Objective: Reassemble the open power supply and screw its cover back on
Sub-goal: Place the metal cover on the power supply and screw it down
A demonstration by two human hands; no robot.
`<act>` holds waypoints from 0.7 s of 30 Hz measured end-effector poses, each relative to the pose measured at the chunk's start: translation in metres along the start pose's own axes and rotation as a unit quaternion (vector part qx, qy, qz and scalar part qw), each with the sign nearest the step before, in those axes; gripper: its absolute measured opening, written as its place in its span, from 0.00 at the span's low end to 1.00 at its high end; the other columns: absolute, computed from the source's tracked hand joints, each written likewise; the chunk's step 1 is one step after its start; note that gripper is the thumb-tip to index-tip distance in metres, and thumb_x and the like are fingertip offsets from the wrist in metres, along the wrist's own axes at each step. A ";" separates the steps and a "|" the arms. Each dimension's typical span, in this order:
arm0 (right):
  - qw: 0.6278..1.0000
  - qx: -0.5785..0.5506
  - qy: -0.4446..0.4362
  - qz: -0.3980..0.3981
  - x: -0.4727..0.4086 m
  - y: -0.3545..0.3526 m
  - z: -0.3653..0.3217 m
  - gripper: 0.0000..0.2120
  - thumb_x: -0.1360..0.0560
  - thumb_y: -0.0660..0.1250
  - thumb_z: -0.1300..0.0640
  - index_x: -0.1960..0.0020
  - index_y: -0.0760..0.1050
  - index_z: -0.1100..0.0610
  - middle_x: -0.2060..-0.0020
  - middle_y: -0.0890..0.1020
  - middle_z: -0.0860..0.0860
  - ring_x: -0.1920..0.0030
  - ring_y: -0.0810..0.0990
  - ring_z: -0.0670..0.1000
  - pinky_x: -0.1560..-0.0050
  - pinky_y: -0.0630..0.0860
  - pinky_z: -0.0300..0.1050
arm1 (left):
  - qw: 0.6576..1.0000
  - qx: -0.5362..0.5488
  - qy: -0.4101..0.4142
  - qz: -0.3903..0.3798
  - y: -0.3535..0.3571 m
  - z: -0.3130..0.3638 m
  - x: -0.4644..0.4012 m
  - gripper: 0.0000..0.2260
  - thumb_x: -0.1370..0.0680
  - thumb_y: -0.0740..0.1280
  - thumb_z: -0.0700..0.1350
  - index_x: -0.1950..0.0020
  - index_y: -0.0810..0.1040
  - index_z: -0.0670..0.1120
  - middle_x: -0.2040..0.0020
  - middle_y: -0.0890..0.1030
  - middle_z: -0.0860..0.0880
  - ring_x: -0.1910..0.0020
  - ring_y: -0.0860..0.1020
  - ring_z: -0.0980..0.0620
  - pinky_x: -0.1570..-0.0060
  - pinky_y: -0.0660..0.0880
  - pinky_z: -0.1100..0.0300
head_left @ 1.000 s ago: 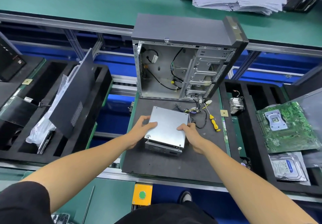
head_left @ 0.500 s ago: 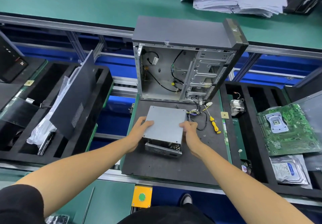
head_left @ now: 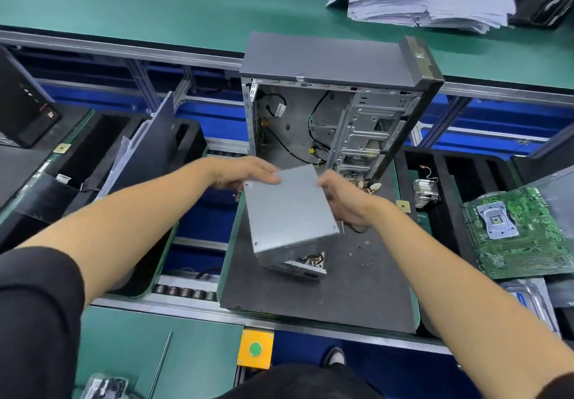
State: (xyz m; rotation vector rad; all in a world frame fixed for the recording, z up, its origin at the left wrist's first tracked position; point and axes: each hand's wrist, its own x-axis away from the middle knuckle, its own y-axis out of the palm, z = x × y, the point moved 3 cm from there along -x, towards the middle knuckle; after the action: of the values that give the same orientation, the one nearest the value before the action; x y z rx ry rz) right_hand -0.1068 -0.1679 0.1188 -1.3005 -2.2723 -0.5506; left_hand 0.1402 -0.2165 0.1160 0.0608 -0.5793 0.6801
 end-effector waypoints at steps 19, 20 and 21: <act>0.843 -0.438 -0.079 0.302 -0.006 0.024 0.010 0.11 0.19 0.56 0.71 0.38 0.68 0.63 0.45 0.78 0.59 0.53 0.81 0.58 0.47 0.79 0.57 | 0.882 0.384 -0.051 0.266 0.093 -0.012 -0.003 0.38 0.23 0.69 0.66 0.20 0.61 0.49 0.27 0.72 0.38 0.33 0.77 0.37 0.39 0.79 0.43; 0.845 -0.434 -0.078 0.302 -0.006 0.024 0.011 0.12 0.19 0.57 0.71 0.37 0.68 0.64 0.44 0.78 0.59 0.52 0.80 0.59 0.46 0.79 0.58 | 0.888 0.368 -0.043 0.272 0.096 -0.009 -0.006 0.33 0.22 0.69 0.63 0.24 0.67 0.47 0.31 0.77 0.40 0.36 0.79 0.38 0.42 0.80 0.44; 0.850 -0.425 -0.074 0.303 -0.007 0.025 0.013 0.14 0.19 0.57 0.71 0.35 0.68 0.65 0.44 0.78 0.59 0.52 0.80 0.59 0.47 0.79 0.57 | 0.887 0.359 -0.038 0.288 0.097 -0.007 -0.009 0.29 0.21 0.69 0.61 0.26 0.68 0.47 0.35 0.80 0.42 0.39 0.80 0.38 0.42 0.80 0.43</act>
State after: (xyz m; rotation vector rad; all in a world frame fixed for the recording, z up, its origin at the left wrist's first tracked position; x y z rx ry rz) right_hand -0.0846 -0.1540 0.1068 -2.4127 -1.5461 -1.3126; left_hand 0.0791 -0.1437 0.0929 0.6304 -0.3887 1.4589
